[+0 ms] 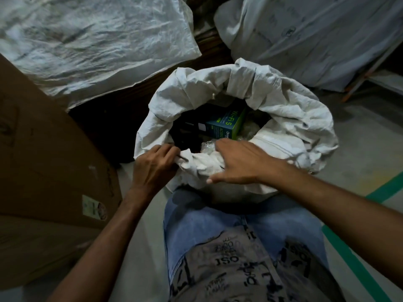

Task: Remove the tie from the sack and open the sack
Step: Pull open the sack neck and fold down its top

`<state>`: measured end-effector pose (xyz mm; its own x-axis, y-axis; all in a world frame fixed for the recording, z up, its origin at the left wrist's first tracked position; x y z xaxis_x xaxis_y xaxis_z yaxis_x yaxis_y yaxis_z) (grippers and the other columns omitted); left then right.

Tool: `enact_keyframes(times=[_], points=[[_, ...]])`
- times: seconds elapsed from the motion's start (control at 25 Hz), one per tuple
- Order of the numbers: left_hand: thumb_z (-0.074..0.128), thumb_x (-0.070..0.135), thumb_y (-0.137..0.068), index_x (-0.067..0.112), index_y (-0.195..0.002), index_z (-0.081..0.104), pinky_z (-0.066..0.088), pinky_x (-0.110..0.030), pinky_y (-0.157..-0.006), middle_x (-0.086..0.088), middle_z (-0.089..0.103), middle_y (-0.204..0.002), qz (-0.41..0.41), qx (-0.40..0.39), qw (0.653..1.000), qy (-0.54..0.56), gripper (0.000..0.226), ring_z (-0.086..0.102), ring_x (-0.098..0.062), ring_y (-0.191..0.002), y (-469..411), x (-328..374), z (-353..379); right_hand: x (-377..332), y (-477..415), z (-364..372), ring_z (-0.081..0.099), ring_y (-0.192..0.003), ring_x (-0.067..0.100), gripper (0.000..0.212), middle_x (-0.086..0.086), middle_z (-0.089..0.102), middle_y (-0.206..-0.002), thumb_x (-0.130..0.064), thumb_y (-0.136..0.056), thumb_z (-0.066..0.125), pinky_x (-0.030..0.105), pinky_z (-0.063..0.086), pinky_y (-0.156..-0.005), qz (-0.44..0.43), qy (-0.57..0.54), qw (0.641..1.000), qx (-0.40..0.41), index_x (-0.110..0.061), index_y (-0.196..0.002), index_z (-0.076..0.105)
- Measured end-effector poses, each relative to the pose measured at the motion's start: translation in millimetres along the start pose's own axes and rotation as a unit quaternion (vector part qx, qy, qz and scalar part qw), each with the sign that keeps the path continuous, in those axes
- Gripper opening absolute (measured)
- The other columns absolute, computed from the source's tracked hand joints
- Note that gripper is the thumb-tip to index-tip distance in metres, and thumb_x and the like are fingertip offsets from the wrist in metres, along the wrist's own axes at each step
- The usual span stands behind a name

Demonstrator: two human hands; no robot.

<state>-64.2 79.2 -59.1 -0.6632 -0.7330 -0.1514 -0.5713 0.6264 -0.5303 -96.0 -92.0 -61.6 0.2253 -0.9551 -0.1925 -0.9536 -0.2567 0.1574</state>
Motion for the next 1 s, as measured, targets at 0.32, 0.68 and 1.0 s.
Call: enact_keyframes(times=[0.32,0.68,1.0], points=[[0.062,0.027,-0.083,0.03,-0.098,0.073,0.053,-0.034,-0.084,0.006,0.062,-0.12,-0.345,-0.028,0.818,0.46,0.018,0.062,-0.013,-0.106,21,-49,21,-37,7,15,0.056,-0.062,0.031,0.02,0.012,0.059,-0.068,0.0,-0.063,0.069,0.037,0.037,-0.054,-0.05,0.136,0.948,0.283,-0.011,-0.074,0.057],[0.079,0.048,-0.078,0.037,-0.143,0.043,0.044,-0.05,-0.108,-0.007,0.035,-0.156,-0.548,-0.118,0.77,0.305,0.075,0.047,-0.033,-0.137,38,-84,67,-51,38,41,0.06,-0.092,0.033,0.015,0.017,0.065,-0.11,-0.012,-0.082,0.068,0.043,0.053,-0.082,-0.034,0.133,0.967,0.214,-0.003,-0.094,0.065],[0.054,-0.004,-0.1,0.004,-0.142,0.055,0.06,-0.035,-0.09,-0.017,0.067,-0.129,-0.522,0.062,0.486,0.698,0.043,0.068,-0.027,-0.111,-8,-115,81,-62,-24,-14,0.064,-0.083,0.027,0.046,0.003,0.068,-0.09,-0.054,-0.096,0.05,0.036,0.05,-0.058,-0.095,0.087,0.982,0.139,-0.015,-0.085,0.072]])
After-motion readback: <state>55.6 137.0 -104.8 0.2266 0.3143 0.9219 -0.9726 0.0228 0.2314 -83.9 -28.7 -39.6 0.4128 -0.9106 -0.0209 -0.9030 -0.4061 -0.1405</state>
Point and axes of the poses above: each hand's wrist, its own y-axis away from the middle knuckle, its own z-axis out of the palm, x = y × z, the point moved 9 cm from there along -y, towards the middle knuckle
